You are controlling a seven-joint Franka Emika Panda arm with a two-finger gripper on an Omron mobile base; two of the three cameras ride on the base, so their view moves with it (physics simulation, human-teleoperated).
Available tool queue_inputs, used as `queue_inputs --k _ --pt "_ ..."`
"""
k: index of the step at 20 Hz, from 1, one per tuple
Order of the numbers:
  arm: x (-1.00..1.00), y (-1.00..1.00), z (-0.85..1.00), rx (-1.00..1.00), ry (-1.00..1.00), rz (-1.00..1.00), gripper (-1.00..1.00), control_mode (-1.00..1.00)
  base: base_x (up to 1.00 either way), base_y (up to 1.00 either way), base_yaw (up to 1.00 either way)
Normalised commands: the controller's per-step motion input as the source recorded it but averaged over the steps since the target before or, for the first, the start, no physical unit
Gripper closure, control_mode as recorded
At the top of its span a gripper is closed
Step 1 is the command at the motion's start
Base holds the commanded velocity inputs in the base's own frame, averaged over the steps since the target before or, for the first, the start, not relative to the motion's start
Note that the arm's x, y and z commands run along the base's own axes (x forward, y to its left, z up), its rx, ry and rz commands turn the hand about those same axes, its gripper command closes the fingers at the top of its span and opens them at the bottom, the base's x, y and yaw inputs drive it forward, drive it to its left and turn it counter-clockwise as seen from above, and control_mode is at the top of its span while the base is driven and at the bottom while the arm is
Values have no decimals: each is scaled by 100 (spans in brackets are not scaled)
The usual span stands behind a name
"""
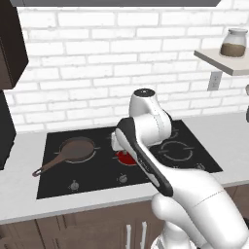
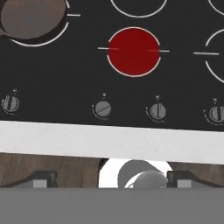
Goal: Turn off the front center burner of the stove.
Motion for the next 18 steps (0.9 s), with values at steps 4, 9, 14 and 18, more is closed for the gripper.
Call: queue_inputs --k 4,9,14,18 --pt "25 5 -29 2 0 -22 -100 -100 0 0 0" --pt "19 1 -37 2 0 -24 -100 -100 0 0 0" --pt "28 0 -39 9 0 -24 -100 -100 0 0 0" --pt "28 11 -36 15 0 -17 -100 -100 0 0 0"
